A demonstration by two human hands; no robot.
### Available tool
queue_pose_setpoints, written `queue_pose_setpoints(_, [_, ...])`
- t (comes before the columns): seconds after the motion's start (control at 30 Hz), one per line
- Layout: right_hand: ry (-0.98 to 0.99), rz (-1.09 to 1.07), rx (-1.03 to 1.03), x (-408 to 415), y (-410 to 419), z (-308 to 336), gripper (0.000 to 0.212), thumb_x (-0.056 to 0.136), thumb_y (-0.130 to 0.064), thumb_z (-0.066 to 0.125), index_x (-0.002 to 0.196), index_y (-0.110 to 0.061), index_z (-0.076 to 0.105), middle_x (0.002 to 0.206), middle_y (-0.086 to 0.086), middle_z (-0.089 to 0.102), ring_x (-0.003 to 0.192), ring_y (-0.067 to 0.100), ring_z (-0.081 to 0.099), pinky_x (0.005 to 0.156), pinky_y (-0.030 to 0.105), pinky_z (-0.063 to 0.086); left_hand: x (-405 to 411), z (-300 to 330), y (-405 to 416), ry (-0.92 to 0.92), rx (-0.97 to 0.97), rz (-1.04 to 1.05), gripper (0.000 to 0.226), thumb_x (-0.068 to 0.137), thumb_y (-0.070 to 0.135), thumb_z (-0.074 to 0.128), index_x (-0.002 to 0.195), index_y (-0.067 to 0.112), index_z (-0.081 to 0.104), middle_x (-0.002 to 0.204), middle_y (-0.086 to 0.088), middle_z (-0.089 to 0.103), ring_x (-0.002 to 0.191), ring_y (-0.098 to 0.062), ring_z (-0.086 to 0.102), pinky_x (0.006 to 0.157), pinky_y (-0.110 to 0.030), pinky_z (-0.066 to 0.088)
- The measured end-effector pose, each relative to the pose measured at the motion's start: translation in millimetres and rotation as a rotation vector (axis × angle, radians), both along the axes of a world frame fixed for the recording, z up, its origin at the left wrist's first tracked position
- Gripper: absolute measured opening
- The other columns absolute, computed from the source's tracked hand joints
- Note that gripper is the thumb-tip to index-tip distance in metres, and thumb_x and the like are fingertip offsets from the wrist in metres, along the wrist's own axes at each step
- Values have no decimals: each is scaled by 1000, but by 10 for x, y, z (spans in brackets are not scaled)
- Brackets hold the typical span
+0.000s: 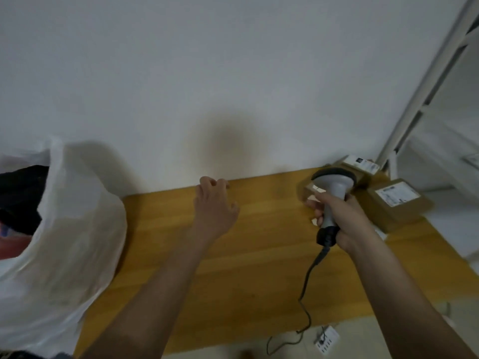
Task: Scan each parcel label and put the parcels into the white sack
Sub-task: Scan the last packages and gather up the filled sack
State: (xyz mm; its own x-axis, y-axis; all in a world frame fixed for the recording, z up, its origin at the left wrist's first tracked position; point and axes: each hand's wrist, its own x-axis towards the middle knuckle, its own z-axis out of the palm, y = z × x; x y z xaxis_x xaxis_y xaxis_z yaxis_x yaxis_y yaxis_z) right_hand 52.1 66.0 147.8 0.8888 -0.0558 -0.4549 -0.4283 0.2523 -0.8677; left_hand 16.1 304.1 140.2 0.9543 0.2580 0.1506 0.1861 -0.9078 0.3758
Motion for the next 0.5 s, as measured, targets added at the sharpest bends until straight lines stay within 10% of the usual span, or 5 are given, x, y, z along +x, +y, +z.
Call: queue_pose_setpoints(0.5, [82, -181, -63, 850, -631, -299, 31, 93, -9, 61, 118, -16, 46, 89, 18, 66, 49, 14, 48, 45, 25, 43, 1537, -717, -728, 374, -104, -384, 47, 95, 27, 57, 138, 13, 44, 139, -6, 34, 123, -21, 41, 91, -27, 38])
